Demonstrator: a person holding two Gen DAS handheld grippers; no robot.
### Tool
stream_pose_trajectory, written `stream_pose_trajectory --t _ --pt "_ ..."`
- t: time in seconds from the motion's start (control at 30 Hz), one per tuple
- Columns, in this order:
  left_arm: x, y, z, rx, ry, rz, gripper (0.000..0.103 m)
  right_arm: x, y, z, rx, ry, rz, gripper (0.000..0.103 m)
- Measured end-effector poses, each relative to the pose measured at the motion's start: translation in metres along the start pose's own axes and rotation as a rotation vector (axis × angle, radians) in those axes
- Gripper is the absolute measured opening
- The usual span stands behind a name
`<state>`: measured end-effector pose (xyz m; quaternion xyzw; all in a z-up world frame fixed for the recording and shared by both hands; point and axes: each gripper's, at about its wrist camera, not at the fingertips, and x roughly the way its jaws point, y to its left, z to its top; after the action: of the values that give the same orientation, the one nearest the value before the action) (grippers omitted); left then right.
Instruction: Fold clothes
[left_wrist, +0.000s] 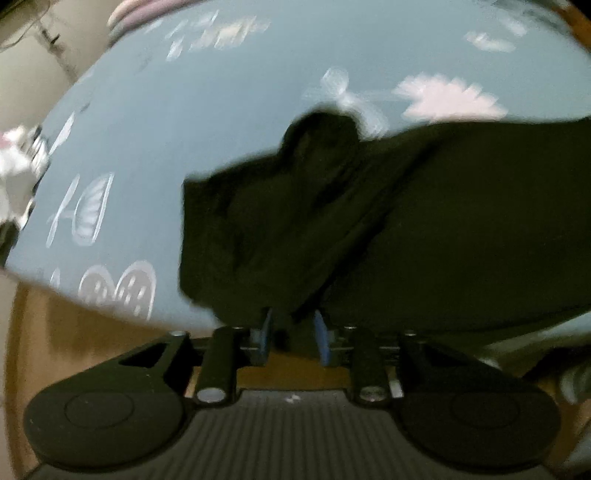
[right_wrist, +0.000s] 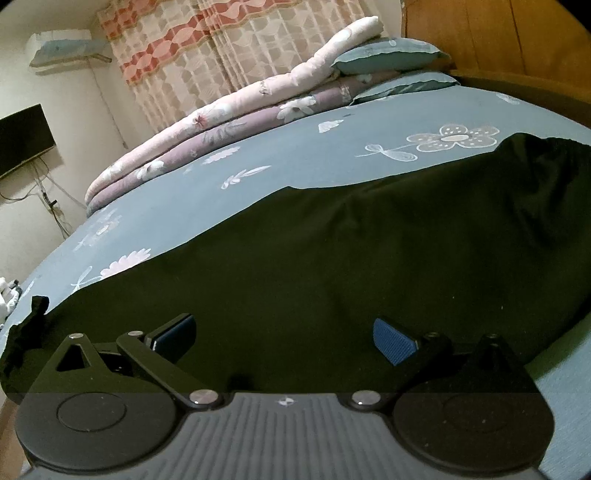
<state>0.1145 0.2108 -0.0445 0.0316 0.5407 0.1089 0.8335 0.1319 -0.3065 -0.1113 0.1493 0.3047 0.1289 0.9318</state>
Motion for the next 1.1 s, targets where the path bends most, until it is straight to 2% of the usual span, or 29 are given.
stream_pose_trajectory --t 0.03,0.1,0.43,0.57,0.77,0.97,1.1 --pt "-0.005 -0.005 0.005 0.01 -0.021 -0.017 0.039 0.001 0.001 0.0 -0.005 0.0 -0.003 0.103" --pt "0.002 -0.019 0.014 0.053 -0.035 0.009 0.043 0.001 0.002 -0.001 -0.017 0.001 -0.011 0.103" --pt "0.051 -0.088 0.054 0.293 -0.078 0.207 0.046 0.002 0.006 -0.002 -0.046 0.006 -0.026 0.103" --pt "0.066 -0.07 0.058 0.224 -0.044 0.188 0.046 0.003 0.005 -0.001 -0.046 0.007 -0.025 0.103" --pt "0.057 -0.04 0.047 0.15 -0.047 0.193 0.048 0.004 0.008 -0.002 -0.064 0.009 -0.034 0.103" --pt "0.05 -0.001 0.035 0.037 -0.071 0.083 0.048 0.005 0.011 -0.003 -0.095 0.012 -0.051 0.103" --pt "0.055 0.005 0.038 0.036 -0.109 0.054 0.047 0.007 0.013 -0.004 -0.113 0.012 -0.063 0.103"
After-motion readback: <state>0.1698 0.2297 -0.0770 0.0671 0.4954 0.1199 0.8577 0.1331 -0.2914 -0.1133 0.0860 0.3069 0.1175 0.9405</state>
